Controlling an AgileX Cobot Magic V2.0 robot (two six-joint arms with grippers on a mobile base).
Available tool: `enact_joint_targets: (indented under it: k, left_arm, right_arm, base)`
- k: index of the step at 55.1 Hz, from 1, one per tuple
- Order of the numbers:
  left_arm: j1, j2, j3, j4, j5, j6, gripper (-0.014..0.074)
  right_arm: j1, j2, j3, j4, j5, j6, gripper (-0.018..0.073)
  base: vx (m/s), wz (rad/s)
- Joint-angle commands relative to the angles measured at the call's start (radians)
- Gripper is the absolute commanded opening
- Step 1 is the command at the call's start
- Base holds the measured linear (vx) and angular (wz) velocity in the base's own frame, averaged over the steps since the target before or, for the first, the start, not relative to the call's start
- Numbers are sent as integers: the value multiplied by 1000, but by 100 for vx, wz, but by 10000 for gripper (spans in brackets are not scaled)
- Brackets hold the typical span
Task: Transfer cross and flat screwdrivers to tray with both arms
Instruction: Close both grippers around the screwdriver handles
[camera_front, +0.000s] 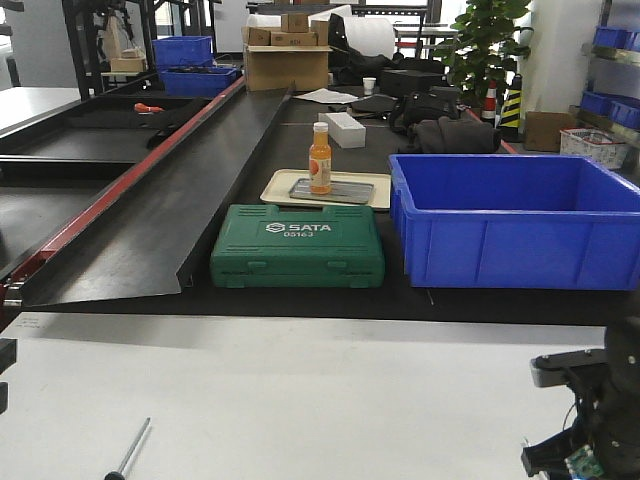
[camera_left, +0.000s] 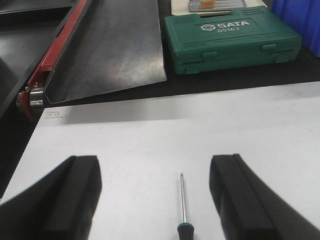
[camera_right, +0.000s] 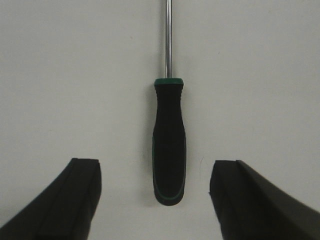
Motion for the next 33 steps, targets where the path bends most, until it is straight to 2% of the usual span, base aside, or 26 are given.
enact_joint_targets:
  k: [1,17,23,33]
  left_arm:
    - [-1,-9,-38,-6,-78,-3,580]
    - [-1,-9,-38,-6,-77,-3,580]
    - [-1,-9,-38,-6,-71,-3,580]
    - [-1,-9,-38,-6,-67,-3,580]
  right_arm:
    - [-4,45,-70,-60,31,18,499]
    - [-30,153,-75,-101,16,22,494]
    - [-54,170,-75,-73,6,7,494]
    - [-65,194,-71,25,-56,-77,494]
  base:
    - [0,0]
    - [0,0]
    - [0,0]
    - [0,0]
